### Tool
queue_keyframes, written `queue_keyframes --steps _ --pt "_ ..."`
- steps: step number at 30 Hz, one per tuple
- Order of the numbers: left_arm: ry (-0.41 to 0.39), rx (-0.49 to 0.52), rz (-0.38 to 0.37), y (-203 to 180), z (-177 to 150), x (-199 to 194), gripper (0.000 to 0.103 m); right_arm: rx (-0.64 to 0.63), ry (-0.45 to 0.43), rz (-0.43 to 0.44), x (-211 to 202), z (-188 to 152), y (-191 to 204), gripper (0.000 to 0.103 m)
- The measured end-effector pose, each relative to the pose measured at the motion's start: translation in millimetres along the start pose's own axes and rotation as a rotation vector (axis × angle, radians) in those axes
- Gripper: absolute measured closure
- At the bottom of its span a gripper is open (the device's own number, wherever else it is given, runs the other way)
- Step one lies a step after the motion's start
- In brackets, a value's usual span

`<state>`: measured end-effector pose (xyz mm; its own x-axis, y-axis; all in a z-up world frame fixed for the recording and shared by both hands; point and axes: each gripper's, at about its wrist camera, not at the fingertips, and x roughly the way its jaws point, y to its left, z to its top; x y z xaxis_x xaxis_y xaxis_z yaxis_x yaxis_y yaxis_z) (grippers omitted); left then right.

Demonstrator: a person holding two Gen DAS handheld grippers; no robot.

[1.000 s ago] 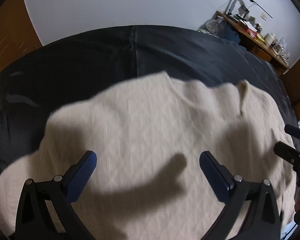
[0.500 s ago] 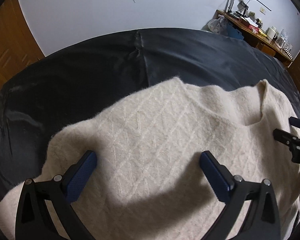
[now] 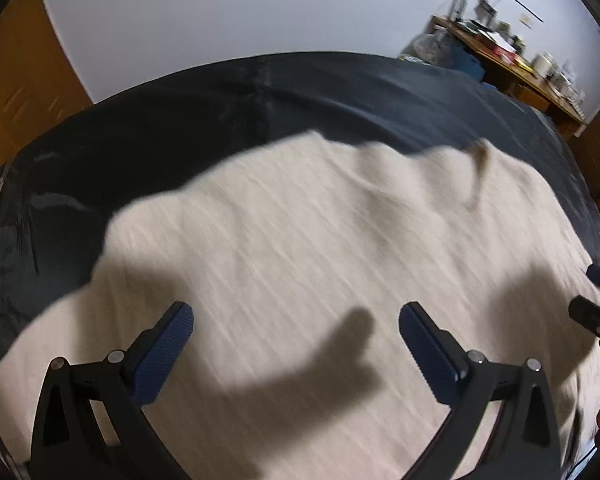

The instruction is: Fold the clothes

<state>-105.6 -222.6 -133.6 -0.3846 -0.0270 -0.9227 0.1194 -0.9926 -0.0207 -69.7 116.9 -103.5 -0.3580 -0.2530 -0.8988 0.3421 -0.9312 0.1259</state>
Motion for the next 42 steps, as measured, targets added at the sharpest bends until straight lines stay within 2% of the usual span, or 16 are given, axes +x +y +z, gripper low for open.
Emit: queue_keyframes --steps 6,14,19,26,31,33,35,36,37,39,40,41,42 --pt "0.032 0.07 -0.023 -64 -43 -16 0.0 0.018 -0.019 -0.004 -54 -68 -42 0.0" --pt "0.077 0.164 -0.025 -142 -106 -25 0.0 0.148 0.01 -0.028 -113 -164 -118 0.0" --pt "0.091 0.182 -0.022 -174 -129 -24 0.0 0.24 0.021 -0.062 -145 -222 -163 0.0" --pt "0.1 0.2 -0.001 -206 -147 -21 0.0 0.283 0.008 -0.072 -163 -262 -195 0.0" --pt "0.092 0.194 0.008 -218 -152 -19 0.0 0.303 0.007 -0.003 -155 -269 -209 0.0" --pt "0.09 0.184 0.009 -220 -152 -18 0.0 0.296 0.021 0.009 -146 -268 -210 0.007" --pt "0.088 0.173 0.009 -221 -153 -16 0.0 0.28 0.039 0.017 -139 -266 -207 0.031" --pt "0.087 0.168 0.008 -221 -153 -16 0.0 0.263 0.04 0.006 -138 -265 -205 0.034" --pt "0.087 0.162 0.006 -221 -153 -15 0.0 0.246 0.041 -0.005 -136 -263 -202 0.043" --pt "0.085 0.153 0.003 -222 -154 -14 0.0 0.223 0.046 -0.015 -134 -260 -199 0.05" --pt "0.086 0.15 0.002 -223 -154 -13 0.0 0.215 0.05 -0.019 -134 -259 -198 0.06" --pt "0.087 0.149 0.001 -223 -154 -12 0.0 0.208 0.058 -0.034 -133 -258 -198 0.075" --pt "0.087 0.149 0.001 -224 -154 -12 0.0 0.202 0.063 -0.058 -133 -257 -200 0.079"
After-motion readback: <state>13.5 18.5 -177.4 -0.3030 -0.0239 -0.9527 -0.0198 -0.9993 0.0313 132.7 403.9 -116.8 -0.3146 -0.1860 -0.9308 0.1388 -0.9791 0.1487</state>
